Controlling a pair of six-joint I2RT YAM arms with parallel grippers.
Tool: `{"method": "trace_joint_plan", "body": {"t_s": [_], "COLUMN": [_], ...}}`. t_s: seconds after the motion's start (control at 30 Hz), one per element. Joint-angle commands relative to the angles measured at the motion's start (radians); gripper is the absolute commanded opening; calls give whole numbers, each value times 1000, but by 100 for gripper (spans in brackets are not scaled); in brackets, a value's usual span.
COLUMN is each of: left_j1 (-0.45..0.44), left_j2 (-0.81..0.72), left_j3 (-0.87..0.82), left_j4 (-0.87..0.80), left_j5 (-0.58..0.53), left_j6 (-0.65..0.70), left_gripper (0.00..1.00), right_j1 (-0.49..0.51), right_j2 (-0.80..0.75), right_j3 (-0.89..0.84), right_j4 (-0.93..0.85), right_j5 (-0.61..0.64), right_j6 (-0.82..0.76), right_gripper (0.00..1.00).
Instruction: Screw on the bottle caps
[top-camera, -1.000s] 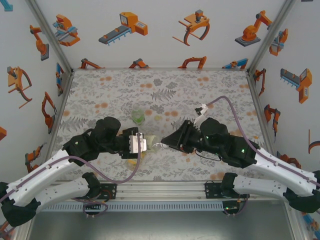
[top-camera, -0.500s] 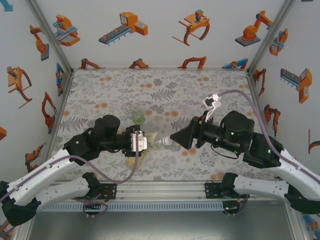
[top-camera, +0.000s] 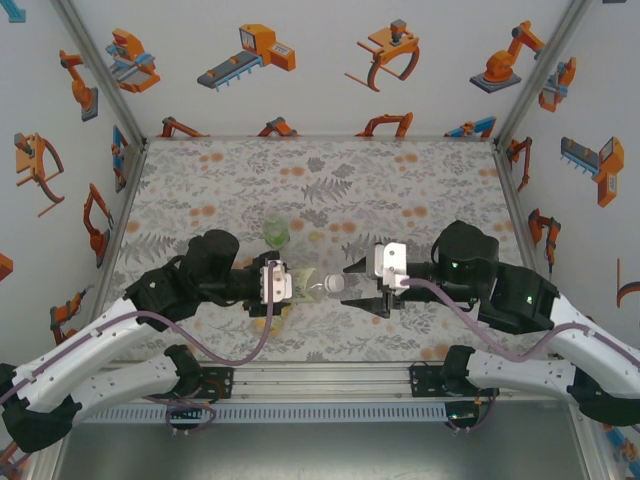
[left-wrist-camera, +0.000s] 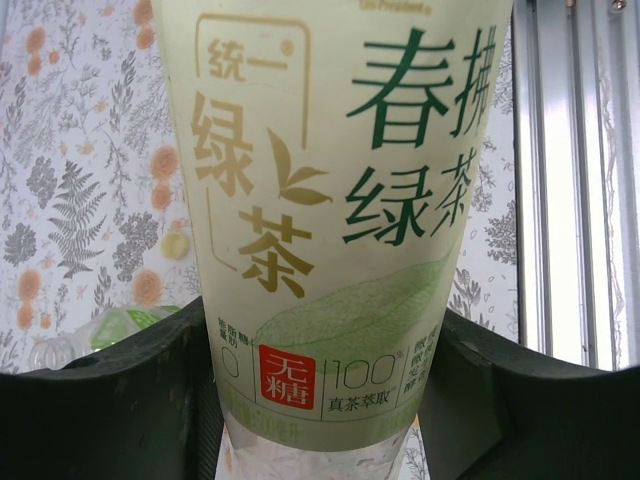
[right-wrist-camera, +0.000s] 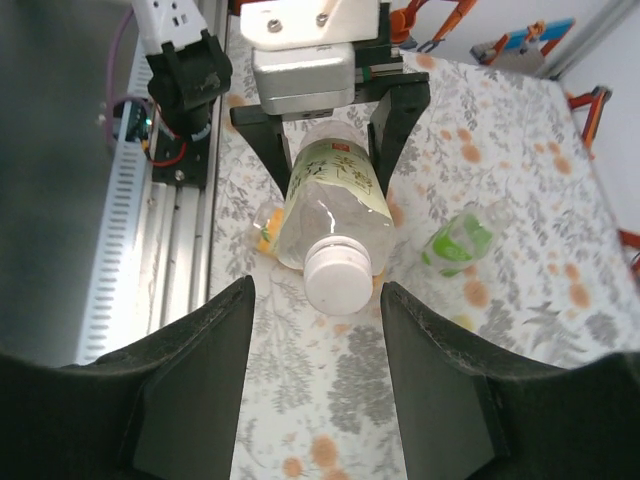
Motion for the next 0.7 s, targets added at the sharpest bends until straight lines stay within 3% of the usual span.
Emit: {"method": "trace_joint_plan", "body": {"t_s": [0.0,0.67], "left_j1": [-1,-1], "left_j2": [-15,-14], "left_j3": [35,43], "left_j4": [-9,-13], "left_j5": [40,53], "left_j6": [-22,-25], "left_gripper": [0,0], "right_j1": [3,4], "right_j2": [0,29], "right_j3": [-17,-57], "right_j4": [24,65], "right_j5": [-51,-25], "right_j6": [-153,-121], "right_gripper": [51,38]}}
